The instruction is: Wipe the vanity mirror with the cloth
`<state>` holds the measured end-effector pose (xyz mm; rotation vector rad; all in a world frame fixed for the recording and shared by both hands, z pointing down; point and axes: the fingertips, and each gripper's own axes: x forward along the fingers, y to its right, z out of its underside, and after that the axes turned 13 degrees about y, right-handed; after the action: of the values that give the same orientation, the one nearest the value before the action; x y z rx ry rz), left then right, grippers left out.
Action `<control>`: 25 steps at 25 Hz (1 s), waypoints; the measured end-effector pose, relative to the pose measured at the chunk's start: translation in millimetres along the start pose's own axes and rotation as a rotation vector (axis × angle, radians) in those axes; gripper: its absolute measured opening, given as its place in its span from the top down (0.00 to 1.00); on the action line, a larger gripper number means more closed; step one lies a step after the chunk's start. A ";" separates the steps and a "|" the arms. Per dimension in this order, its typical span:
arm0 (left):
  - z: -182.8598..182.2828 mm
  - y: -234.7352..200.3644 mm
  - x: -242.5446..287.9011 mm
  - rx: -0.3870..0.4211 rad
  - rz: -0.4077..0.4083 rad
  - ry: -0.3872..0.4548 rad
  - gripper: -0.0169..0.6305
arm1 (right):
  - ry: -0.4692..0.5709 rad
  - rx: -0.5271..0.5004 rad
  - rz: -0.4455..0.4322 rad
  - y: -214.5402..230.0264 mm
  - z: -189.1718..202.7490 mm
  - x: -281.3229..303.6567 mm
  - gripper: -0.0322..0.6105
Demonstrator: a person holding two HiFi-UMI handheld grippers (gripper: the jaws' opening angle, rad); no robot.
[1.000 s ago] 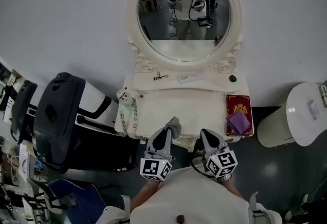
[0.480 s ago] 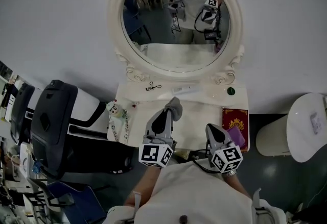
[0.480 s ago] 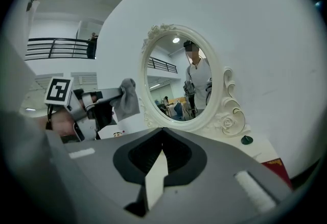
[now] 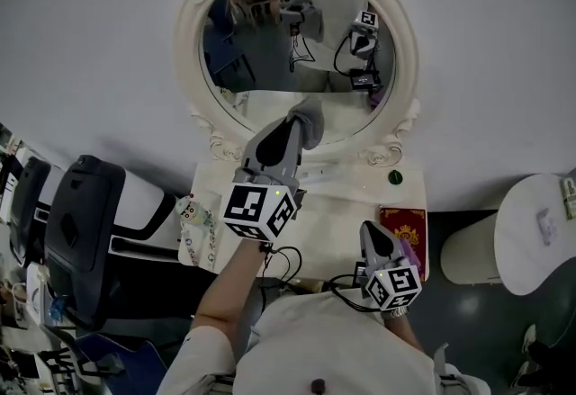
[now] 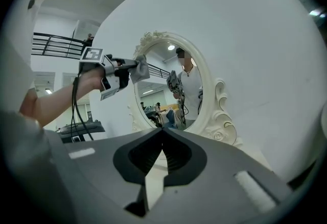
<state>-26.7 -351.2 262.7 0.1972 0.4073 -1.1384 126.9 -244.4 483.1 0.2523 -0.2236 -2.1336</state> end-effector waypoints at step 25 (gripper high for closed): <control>-83.9 -25.2 193.6 0.086 -0.054 0.019 0.94 | 0.030 -0.013 0.142 30.6 -8.8 -27.0 0.94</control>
<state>1.4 -494.2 107.9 0.2737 0.3825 -1.2089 168.2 -238.7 484.9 0.2532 -0.2043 -1.9890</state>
